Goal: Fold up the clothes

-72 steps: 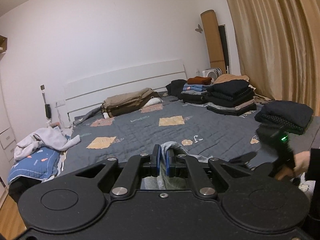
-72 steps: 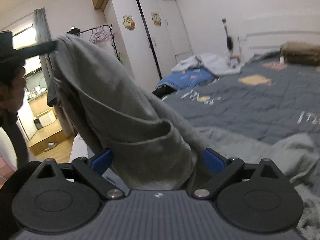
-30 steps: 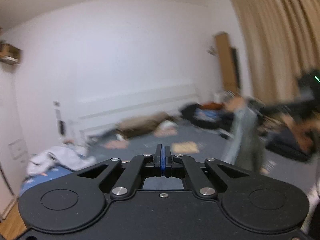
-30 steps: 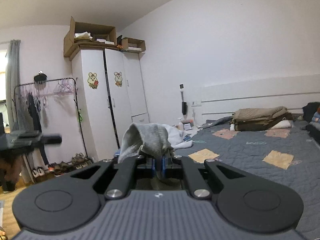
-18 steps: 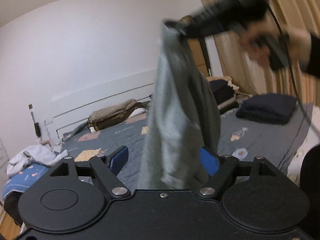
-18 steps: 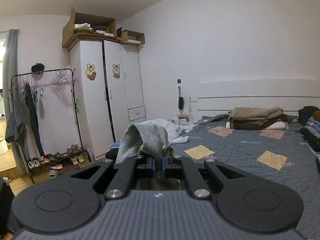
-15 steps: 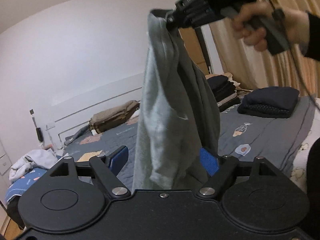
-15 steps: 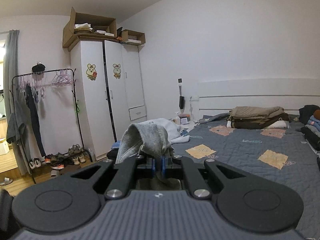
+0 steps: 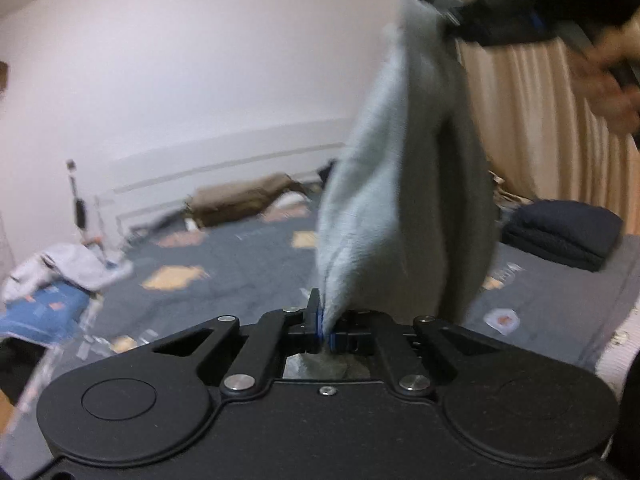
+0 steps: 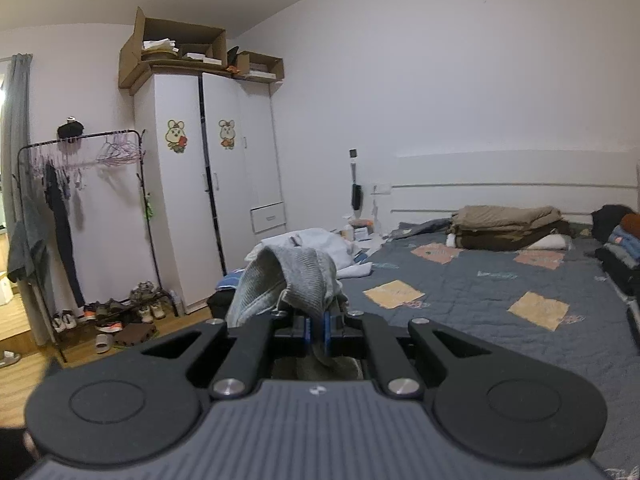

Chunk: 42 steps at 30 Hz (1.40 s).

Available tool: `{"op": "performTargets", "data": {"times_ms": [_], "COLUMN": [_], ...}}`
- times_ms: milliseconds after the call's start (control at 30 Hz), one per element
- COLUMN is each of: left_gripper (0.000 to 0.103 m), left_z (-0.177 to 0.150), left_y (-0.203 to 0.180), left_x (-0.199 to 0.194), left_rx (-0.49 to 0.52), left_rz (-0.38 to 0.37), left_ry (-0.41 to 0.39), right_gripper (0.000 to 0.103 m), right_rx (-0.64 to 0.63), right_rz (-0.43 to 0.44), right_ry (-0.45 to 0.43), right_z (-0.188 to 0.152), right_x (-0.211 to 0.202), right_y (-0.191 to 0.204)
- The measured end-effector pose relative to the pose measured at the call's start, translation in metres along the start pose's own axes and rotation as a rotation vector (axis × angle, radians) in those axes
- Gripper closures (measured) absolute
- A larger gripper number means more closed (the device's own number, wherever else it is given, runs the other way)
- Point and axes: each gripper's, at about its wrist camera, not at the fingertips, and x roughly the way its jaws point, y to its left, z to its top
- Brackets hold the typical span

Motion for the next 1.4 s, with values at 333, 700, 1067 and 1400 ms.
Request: {"op": "performTargets", "data": {"times_ms": [333,700,1067,1400], "left_gripper": [0.1,0.1,0.1,0.1], "left_z": [0.131,0.258,0.326,0.294], "left_y": [0.052,0.032,-0.01,0.014], "left_x": [-0.059,-0.134,-0.158,-0.057], "left_rx": [0.152,0.308,0.418,0.343], "left_rz": [0.188,0.293,0.339,0.27], "left_ry": [-0.179,-0.353,-0.471,-0.317], "right_gripper": [0.097,0.098,0.098,0.098], "right_rx": [-0.056,-0.191,-0.308,-0.301], "right_rz": [-0.007,-0.037,-0.107,-0.213], "right_ry": [-0.071,-0.231,-0.367,-0.218], "right_z": [0.038,0.128,0.191,0.177], "right_x": [-0.023,-0.095,-0.151,-0.059], "right_y": [0.013,0.057,0.079,0.024]}}
